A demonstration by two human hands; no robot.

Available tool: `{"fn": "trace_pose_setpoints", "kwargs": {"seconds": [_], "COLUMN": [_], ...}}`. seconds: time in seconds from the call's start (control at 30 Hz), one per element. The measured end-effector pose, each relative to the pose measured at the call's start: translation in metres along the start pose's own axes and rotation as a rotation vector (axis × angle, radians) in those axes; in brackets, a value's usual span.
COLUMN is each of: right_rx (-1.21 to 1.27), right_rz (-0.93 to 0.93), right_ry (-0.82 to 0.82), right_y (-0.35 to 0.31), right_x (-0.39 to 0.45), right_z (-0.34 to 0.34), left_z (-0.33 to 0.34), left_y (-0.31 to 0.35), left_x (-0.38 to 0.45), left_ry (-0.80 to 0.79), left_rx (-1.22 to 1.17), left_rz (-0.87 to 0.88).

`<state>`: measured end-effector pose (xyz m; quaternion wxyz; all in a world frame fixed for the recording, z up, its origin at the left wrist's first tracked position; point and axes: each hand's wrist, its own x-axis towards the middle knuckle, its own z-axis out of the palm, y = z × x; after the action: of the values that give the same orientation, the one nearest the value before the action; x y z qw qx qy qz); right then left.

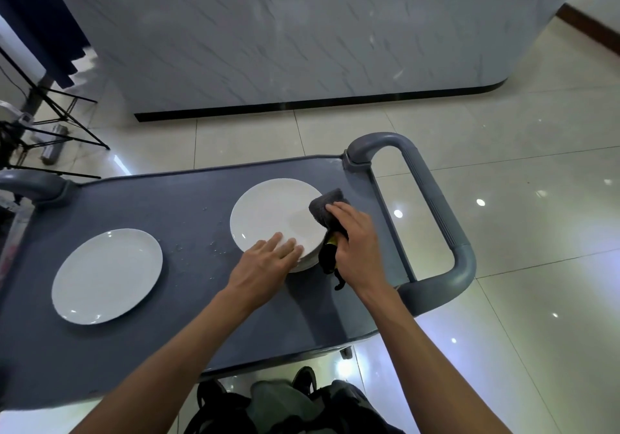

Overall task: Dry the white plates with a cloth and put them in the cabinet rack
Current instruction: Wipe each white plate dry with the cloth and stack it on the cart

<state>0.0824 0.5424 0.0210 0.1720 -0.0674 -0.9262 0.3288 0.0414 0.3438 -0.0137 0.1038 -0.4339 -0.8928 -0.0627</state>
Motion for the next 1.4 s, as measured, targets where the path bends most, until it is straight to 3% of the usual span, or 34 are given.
{"fn": "trace_pose_setpoints", "kwargs": {"seconds": [0.27, 0.67, 0.87, 1.4], "right_rx": [-0.006, 0.046, 0.108, 0.146], "right_rz": [-0.017, -0.11, -0.184, -0.306], "right_ry": [-0.021, -0.037, -0.091, -0.492], "right_y": [-0.009, -0.058, -0.111, -0.242], "right_x": [0.001, 0.015, 0.024, 0.012], "right_z": [0.006, 0.029, 0.069, 0.234], "left_z": [0.001, -0.023, -0.035, -0.031], "left_y": [-0.004, -0.043, -0.087, -0.218], "left_x": [0.0, -0.031, -0.078, -0.241], "left_ry": [0.057, 0.109, 0.143, 0.045], "left_rx": [-0.171, -0.11, -0.099, -0.248], "left_rz": [-0.034, -0.226, -0.381, -1.004]}}
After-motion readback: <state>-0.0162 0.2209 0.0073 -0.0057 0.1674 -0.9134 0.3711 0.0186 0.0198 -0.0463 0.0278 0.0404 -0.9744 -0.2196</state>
